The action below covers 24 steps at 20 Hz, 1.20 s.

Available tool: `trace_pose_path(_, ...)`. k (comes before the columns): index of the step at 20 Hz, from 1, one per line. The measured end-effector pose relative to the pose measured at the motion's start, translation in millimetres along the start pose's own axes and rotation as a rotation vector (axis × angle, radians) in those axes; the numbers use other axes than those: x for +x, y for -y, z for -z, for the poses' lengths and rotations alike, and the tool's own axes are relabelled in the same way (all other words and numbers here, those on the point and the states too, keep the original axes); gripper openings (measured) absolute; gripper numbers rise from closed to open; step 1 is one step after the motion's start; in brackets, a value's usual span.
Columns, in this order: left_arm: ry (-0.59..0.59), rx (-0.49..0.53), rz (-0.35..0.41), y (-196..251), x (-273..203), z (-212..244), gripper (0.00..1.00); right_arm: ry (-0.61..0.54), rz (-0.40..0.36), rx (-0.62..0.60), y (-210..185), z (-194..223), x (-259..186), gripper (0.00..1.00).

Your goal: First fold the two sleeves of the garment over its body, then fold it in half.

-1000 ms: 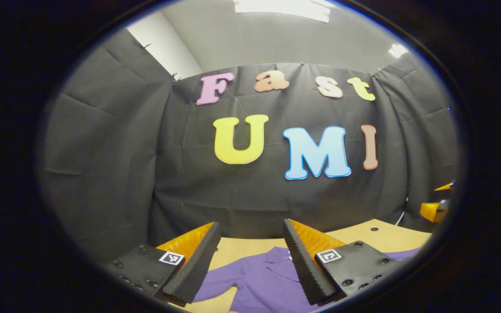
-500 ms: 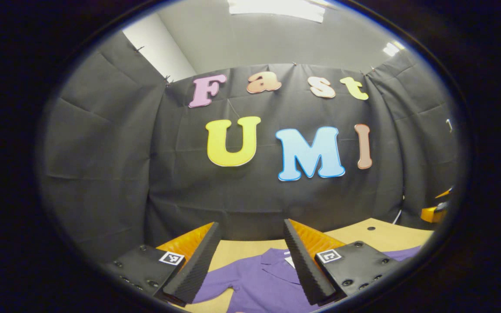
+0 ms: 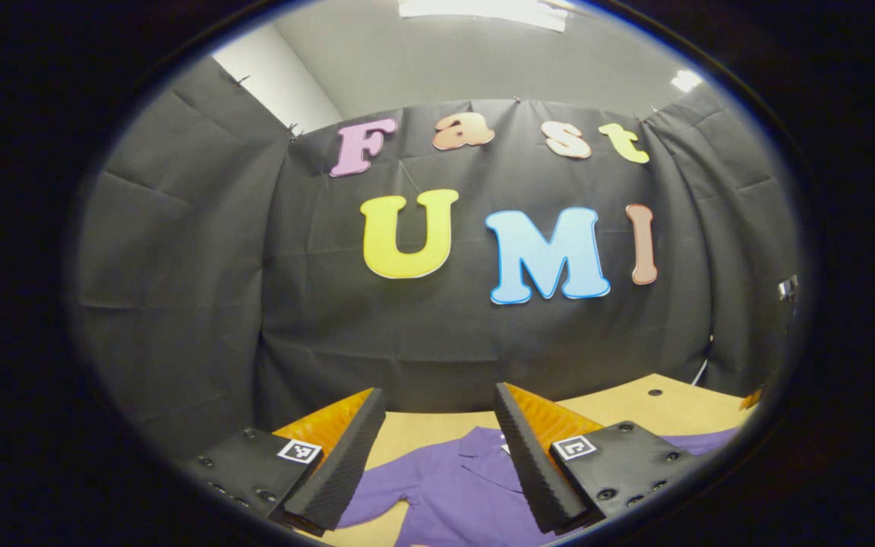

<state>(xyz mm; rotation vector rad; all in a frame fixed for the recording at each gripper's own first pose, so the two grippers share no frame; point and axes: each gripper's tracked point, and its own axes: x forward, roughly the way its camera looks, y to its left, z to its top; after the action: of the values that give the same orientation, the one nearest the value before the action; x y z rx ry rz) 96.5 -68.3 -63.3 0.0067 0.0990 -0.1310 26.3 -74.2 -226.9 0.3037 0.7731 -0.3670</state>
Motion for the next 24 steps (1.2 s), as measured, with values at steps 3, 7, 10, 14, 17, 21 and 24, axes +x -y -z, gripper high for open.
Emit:
trace_pose_path(3,-0.028,-0.007,-0.020,-3,4,9,0.94,-0.118,0.039,0.078,25,24,26,0.95)
trace_pose_path(7,-0.055,-0.006,-0.034,-4,8,18,0.94,-0.243,0.072,0.126,50,52,47,0.92)
trace_pose_path(10,-0.057,-0.006,-0.040,-3,13,20,0.94,-0.320,0.063,0.144,52,66,63,0.93)
trace_pose_path(14,-0.057,-0.007,-0.078,-9,8,19,0.94,-0.376,0.058,0.178,54,74,76,0.94)
trace_pose_path(17,-0.052,0.018,-0.118,-21,4,16,0.94,-0.422,0.061,0.205,56,84,85,0.94)
trace_pose_path(21,-0.042,0.050,-0.143,-36,1,11,0.94,-0.471,0.053,0.217,55,95,91,0.94)
trace_pose_path(24,-0.057,0.045,-0.149,-43,1,16,0.94,-0.468,0.066,0.229,53,95,93,0.94)
